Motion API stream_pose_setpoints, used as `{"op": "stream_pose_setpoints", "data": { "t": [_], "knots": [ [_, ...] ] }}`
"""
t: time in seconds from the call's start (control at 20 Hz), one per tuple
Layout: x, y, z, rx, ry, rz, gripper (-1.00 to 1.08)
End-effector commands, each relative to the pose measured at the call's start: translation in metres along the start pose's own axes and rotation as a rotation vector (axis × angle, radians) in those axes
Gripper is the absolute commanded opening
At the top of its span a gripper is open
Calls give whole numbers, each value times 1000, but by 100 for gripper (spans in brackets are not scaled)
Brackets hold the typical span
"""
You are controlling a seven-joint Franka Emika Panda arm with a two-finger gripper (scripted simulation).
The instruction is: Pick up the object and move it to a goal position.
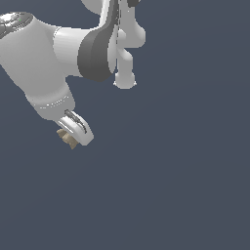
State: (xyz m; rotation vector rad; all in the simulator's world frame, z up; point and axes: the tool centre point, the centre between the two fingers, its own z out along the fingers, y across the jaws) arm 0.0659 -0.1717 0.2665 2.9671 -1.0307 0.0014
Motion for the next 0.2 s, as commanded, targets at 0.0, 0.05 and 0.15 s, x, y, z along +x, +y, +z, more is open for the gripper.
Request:
{"op": "stream_pose_setpoints", "data": {
  "t": [0.0, 0.05, 0.15],
  "knots": [
    [1, 0, -1, 0, -1, -1, -100],
    [1, 0, 0, 0, -1, -1, -100],
    [0, -1, 1, 0, -1, -1, -100]
  ]
}}
